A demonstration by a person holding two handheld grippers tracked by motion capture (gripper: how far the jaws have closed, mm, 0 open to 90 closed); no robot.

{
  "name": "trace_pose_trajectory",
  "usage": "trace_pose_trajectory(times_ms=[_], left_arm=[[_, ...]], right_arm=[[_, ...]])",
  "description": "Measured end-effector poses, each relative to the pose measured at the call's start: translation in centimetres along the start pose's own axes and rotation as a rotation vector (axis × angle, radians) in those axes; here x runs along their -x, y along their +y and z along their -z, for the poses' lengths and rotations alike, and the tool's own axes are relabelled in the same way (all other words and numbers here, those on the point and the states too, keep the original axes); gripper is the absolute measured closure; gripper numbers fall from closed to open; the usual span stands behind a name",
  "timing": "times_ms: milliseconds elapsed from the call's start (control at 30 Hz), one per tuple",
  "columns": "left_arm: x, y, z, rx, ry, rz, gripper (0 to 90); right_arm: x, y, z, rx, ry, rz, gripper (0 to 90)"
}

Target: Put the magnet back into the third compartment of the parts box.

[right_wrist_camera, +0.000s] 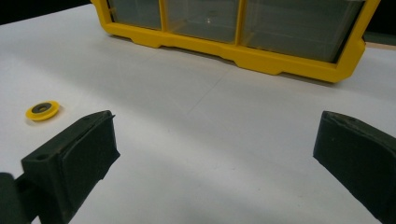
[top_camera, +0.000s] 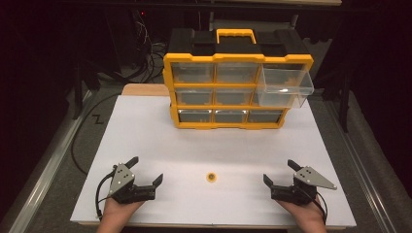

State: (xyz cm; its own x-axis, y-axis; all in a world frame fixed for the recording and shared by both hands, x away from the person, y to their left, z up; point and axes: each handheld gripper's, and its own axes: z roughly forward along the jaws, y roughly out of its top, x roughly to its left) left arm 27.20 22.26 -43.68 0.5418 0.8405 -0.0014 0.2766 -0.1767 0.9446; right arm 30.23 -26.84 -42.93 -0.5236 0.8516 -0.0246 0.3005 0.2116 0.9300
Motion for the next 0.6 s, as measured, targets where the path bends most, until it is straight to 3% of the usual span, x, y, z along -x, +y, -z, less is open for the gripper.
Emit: trace_pose_trajectory(times_ms=[200, 600], left_arm=[[0.21, -0.01, -0.28, -0.019, -0.011, -0.033, 0.1], [0.33, -0.05, -0.25, -0.016, -0.024, -0.021, 0.1]], right_arm=[[0.05, -0.08, -0.04, 0.003, -0.001, -0.006, 0.8], [-0.07, -0.25, -0.26, -0.012, 0.009, -0.001, 0.8]])
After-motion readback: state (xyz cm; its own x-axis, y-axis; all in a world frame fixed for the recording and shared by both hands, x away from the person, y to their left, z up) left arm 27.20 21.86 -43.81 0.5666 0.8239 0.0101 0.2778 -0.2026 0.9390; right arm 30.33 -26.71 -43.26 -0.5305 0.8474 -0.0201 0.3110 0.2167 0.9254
